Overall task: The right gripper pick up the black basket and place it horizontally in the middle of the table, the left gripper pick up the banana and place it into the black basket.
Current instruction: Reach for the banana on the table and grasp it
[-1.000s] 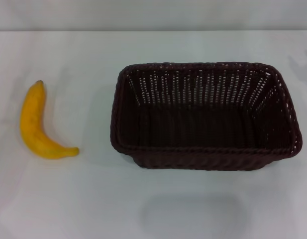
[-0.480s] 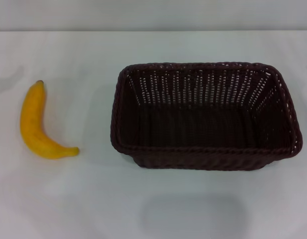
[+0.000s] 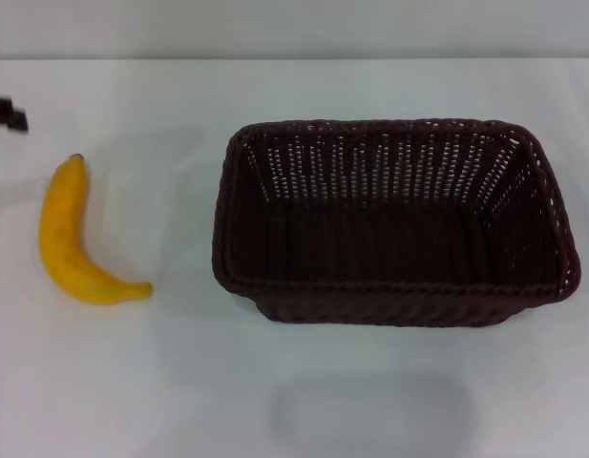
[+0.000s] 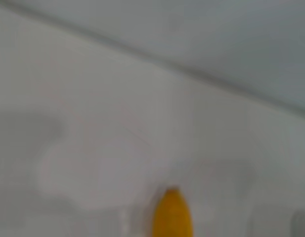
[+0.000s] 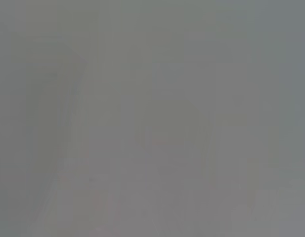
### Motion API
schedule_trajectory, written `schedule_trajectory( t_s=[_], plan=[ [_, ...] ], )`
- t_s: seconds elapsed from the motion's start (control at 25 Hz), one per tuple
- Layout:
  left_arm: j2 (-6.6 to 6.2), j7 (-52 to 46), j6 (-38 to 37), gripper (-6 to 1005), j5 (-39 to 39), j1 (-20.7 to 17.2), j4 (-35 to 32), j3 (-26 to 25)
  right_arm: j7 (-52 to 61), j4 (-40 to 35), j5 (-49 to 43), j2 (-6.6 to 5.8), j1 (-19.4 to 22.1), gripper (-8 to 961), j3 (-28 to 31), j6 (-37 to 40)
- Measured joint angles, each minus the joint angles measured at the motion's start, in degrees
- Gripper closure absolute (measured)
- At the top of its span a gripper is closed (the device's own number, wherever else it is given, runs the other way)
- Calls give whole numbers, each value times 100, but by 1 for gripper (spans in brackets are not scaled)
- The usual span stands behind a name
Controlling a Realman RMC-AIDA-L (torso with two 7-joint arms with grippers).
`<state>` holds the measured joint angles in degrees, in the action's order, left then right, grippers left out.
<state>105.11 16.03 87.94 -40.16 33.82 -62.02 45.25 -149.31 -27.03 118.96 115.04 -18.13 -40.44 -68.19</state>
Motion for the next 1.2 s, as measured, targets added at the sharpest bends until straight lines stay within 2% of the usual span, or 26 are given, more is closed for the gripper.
schedule_trajectory(
  t_s=[0.08,0.12,0.16,0.32,0.44,0.56,0.68,0.88,1.2],
  plan=[
    [-50,-178,414,124,486,215,2,-33,-145,25,6,4,-25,470,17,0],
    [-50,-178,414,125,486,215,2,-33,-185,31,9,7,-33,470,21,2],
    [-86,-273,871,125,1006,498,17,-108,-211,34,10,9,-36,470,22,2],
    [-56,-301,1040,125,1452,789,185,-131,-235,42,17,10,7,470,26,-24],
    [34,-293,872,125,1645,1013,701,-100,-265,99,20,10,17,470,27,-31],
    [181,-299,595,124,1982,1191,1153,-98,-408,182,19,8,18,470,28,-31],
    [254,-344,512,124,2307,1363,1518,-100,-531,243,18,6,15,470,28,-24],
    [383,-527,410,124,2759,1508,1729,-95,-565,265,-7,3,-4,470,3,-14],
    [496,-687,-6,125,3020,1641,1934,-98,-625,389,-4,7,-58,470,-19,36]
  ],
)
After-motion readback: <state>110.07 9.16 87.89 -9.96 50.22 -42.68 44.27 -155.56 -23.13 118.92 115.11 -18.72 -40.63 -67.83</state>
